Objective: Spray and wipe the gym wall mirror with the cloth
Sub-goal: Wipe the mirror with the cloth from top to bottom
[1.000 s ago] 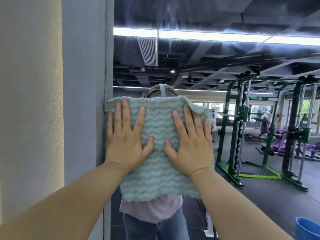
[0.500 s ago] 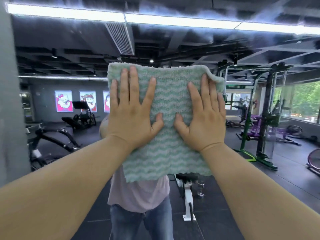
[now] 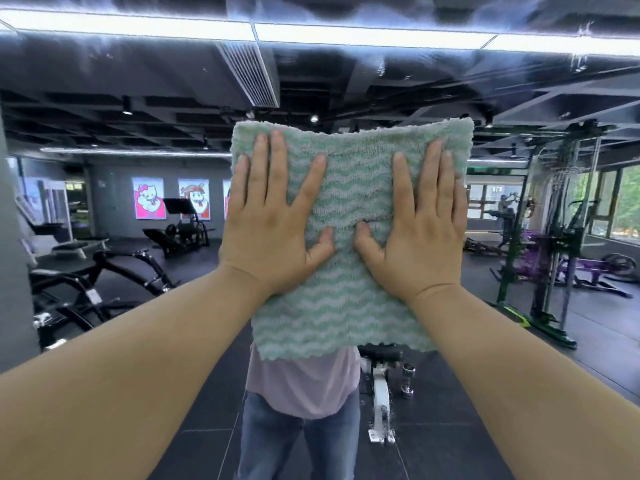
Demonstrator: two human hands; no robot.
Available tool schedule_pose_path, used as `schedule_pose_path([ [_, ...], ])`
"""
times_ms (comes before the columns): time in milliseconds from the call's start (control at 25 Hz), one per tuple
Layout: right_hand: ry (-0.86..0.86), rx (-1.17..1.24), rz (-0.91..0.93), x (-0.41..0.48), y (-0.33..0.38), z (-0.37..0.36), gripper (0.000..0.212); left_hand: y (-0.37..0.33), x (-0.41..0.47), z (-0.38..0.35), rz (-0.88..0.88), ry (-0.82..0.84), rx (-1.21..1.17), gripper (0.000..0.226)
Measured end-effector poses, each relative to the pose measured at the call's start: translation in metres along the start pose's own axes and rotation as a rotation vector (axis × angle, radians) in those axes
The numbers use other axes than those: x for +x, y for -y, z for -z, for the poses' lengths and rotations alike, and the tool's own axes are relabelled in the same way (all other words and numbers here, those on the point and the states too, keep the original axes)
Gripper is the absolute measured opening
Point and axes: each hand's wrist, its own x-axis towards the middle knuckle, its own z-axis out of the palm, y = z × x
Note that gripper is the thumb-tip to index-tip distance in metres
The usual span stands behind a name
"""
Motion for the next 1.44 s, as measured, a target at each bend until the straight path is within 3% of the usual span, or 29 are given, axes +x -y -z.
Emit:
schedule_pose_path([
  [240, 0.041, 0.04, 0.069, -0.011, 0.097, -0.011, 0.083, 0.089, -0.047, 0.008, 0.079, 0.029, 0.018, 0.079],
  [520, 0.043, 0.073, 0.161, -0.018, 0.244, -0.028, 0.08, 0.214, -0.11, 0.025, 0.23, 0.193, 0.003, 0.083],
  [680, 0.03, 0.054, 0.107, -0.019, 0.276, -0.033, 0.081, 0.233, -0.12, 0.026, 0.234, 0.197, -0.051, 0.084],
  [960, 0.028, 0.048, 0.182, -0.02, 0.248, -0.03, 0.08, 0.206, -0.105, 0.02, 0.338, 0.084, -0.102, 0.083],
  [1080, 0.01, 0.045, 0.143, -0.022, 0.213, -0.028, 0.082, 0.179, -0.092, 0.015, 0.248, 0.076, -0.062, 0.081],
  [1440, -0.014, 0.014, -0.036, -0.032, 0.007, -0.01, 0.084, -0.011, -0.009, -0.002, 0.035, 0.011, -0.093, 0.082],
])
